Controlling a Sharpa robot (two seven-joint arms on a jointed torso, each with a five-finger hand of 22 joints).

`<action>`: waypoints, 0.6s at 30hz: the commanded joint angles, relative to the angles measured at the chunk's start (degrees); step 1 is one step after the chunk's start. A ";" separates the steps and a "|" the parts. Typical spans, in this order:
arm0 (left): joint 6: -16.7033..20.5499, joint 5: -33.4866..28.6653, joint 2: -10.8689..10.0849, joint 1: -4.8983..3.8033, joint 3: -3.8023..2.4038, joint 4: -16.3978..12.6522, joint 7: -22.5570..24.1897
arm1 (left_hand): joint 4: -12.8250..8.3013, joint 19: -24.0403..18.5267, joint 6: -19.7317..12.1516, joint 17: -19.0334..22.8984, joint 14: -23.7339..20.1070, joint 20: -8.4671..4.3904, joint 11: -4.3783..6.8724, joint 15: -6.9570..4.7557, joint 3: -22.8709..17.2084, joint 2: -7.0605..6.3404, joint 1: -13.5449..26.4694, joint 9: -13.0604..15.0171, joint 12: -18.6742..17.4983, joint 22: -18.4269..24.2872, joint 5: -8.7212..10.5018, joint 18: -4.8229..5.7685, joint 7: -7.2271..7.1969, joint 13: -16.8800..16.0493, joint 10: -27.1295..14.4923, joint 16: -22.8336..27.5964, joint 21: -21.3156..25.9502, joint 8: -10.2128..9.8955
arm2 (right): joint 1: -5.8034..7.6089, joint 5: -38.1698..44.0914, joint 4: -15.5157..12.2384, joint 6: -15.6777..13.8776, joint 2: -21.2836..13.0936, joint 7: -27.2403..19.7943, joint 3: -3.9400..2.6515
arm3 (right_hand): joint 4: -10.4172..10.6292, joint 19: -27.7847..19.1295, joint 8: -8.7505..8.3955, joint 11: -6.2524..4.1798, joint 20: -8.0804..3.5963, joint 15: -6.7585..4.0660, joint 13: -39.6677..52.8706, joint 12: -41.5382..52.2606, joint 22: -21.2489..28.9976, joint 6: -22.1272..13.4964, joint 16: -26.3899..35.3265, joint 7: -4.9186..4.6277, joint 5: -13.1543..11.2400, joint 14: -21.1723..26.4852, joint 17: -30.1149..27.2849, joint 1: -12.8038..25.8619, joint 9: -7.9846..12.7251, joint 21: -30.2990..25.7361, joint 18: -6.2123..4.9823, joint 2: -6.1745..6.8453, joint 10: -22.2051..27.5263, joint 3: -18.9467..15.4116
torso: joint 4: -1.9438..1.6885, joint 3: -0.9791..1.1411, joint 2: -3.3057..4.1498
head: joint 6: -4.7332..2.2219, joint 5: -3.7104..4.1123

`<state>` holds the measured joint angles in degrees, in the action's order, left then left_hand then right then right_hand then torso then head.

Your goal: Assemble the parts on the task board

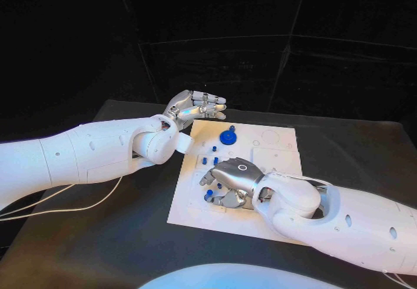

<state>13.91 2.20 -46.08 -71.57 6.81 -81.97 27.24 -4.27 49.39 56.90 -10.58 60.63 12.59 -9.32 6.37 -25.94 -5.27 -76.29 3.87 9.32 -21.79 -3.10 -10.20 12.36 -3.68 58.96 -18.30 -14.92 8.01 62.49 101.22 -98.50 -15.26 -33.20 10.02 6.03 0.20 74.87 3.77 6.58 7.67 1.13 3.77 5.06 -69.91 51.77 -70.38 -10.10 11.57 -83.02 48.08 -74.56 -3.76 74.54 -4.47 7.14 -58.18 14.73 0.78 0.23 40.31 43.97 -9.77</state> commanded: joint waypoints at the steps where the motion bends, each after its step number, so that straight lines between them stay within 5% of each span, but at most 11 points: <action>1: -0.67 -0.10 -0.04 -0.10 -0.04 -0.08 0.14 | 0.17 0.36 -0.13 0.04 0.36 0.12 0.17 -0.16 0.08 0.23 0.07 0.04 -0.08 0.05 -0.10 -0.38 -0.11 0.05 0.18 0.19 0.32 0.21 | 0.07 -2.26 -1.85 -7.08 -1.85 -2.65 -0.06 | 0.31 -0.39 -0.08 -0.11 -0.09 0.32 0.08 0.96 0.36 -1.13 0.53 0.12 1.35 0.11 -0.28 0.63 -0.06 -0.36 -0.87 0.23 0.66 -1.96 | 0.13 -0.03 -0.13 | -0.31 0.48; 6: -0.76 -0.10 -0.08 -0.10 -0.04 -0.06 0.14 | 0.17 0.36 -0.13 0.04 0.36 0.12 0.17 -0.16 0.08 0.23 0.07 0.04 -0.08 0.05 -0.10 -0.38 -0.11 0.05 0.18 0.19 0.32 0.21 | 0.70 -7.14 -5.67 -7.94 -7.20 -3.68 -0.31 | 0.82 -0.50 0.31 -0.25 -0.21 0.19 0.20 2.74 0.78 -0.48 1.11 0.18 1.95 0.26 -1.14 0.66 -0.30 -0.79 -0.95 -0.46 0.43 -4.71 | 0.12 -0.11 -0.26 | -0.96 1.49; 10: -0.93 -0.10 -0.13 -0.10 -0.04 0.04 0.17 | 0.27 0.47 -0.20 0.18 0.50 0.12 0.13 -0.11 0.21 0.19 0.24 0.02 -0.13 0.39 -0.09 -0.34 -0.07 0.06 0.14 0.57 0.51 0.23 | 2.90 -17.21 -7.80 -7.98 -12.01 -3.67 -0.59 | 1.44 -1.08 2.05 -0.44 -0.29 0.06 1.09 6.23 1.70 3.23 2.80 -0.27 2.32 0.93 -3.88 0.53 -0.96 -1.60 -1.16 -1.90 -4.79 -5.63 | 0.25 -0.04 -0.22 | -1.77 2.83; 14: -1.15 -0.10 -0.13 -0.10 -0.03 0.17 0.22 | 0.48 0.58 -0.25 0.26 0.66 0.15 0.10 -0.09 0.33 0.25 0.50 0.01 -0.15 0.62 -0.09 -0.34 -0.04 0.06 0.13 0.79 0.64 0.24 | 5.46 -26.39 -9.84 -8.26 -17.56 -2.46 -0.69 | 2.23 -0.85 3.29 -2.32 -1.07 -1.21 2.80 10.57 1.49 5.79 3.05 1.15 2.45 0.80 -3.77 0.59 -1.30 -1.53 -1.16 -2.80 -12.09 -6.15 | 0.45 -0.04 -0.35 | -2.40 4.59; 18: -1.24 -0.10 -0.06 -0.09 -0.03 0.24 0.31 | 0.59 0.66 -0.27 0.30 0.77 0.15 0.10 -0.09 0.38 0.31 0.62 0.01 -0.15 0.75 -0.09 -0.34 -0.06 0.06 0.12 0.89 0.70 0.25 | 6.45 -31.46 -11.33 -9.63 -22.12 -0.28 -0.69 | 3.23 1.89 4.21 -4.29 -3.05 -3.13 7.50 17.51 -1.79 6.49 1.03 2.67 3.00 -0.64 -0.14 0.70 -1.31 1.16 -0.23 -2.38 -16.62 -8.16 | 0.45 -0.11 -0.55 | -2.78 6.16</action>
<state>13.58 2.20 -46.18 -71.57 6.83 -81.74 27.16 -3.93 49.59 56.90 -10.35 61.04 12.80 -9.32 6.37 -25.60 -5.06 -76.07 3.87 9.32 -21.08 -3.10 -10.19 12.36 -3.69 58.96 -17.74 -14.44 8.01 68.81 79.40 -109.28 -22.36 -55.02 8.06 5.28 3.33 76.43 7.78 2.57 4.84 -1.51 10.67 21.80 -71.44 58.22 -69.14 -7.68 14.37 -83.56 47.66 -74.11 -5.10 75.44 -5.36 4.88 -74.58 6.86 1.15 0.18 39.92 41.39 -4.32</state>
